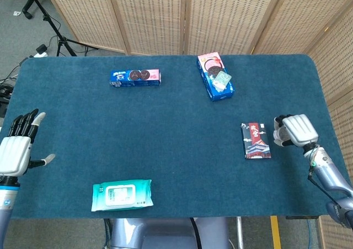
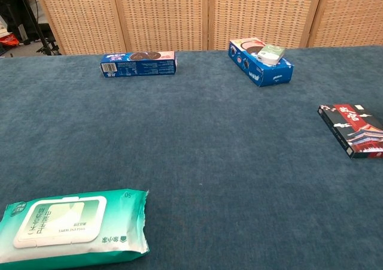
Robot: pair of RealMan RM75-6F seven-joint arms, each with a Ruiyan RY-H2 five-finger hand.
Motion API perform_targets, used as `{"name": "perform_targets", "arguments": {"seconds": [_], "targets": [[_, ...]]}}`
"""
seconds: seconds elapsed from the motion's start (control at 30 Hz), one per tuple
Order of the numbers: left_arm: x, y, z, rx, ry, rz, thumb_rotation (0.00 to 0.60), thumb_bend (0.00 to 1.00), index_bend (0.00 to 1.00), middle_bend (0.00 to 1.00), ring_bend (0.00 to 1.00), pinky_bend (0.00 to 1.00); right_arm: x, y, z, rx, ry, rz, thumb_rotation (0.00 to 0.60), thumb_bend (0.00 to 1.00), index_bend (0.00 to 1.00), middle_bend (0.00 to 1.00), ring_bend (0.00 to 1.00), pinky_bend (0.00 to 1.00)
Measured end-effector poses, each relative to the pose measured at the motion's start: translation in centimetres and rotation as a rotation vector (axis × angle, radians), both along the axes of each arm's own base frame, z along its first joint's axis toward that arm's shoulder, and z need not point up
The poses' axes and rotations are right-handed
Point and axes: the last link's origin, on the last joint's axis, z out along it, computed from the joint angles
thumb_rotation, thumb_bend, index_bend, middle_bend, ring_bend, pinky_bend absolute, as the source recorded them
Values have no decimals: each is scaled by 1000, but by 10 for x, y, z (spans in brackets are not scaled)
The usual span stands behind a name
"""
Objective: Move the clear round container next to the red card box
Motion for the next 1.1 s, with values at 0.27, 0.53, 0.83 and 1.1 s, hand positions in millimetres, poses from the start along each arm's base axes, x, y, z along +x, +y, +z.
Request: {"name": "perform_targets", "arguments": {"seconds": [0.27,0.53,0.83,1.1], "targets": [[1,-3,-2,-5,-4,-13,600,0,0,0,0,0,-5,8,-16,43,-14,-17,600,775,605,611,585,627],[1,-4,-5,-8,-6,-23,600,0,0,0,0,0,-4,1,-21,34,42,-5,600,775,605,608,585,627],[1,-2,-4,1,-15,-31,600,0,0,0,0,0,-10,-9,-28,39,114,-35,600,619,550,484,554,627],[0,-1,-2,6,-22,-33,600,0,0,0,0,0,-15,-10,-32,71,94,-86,600,0,109,10,133,453]]}}
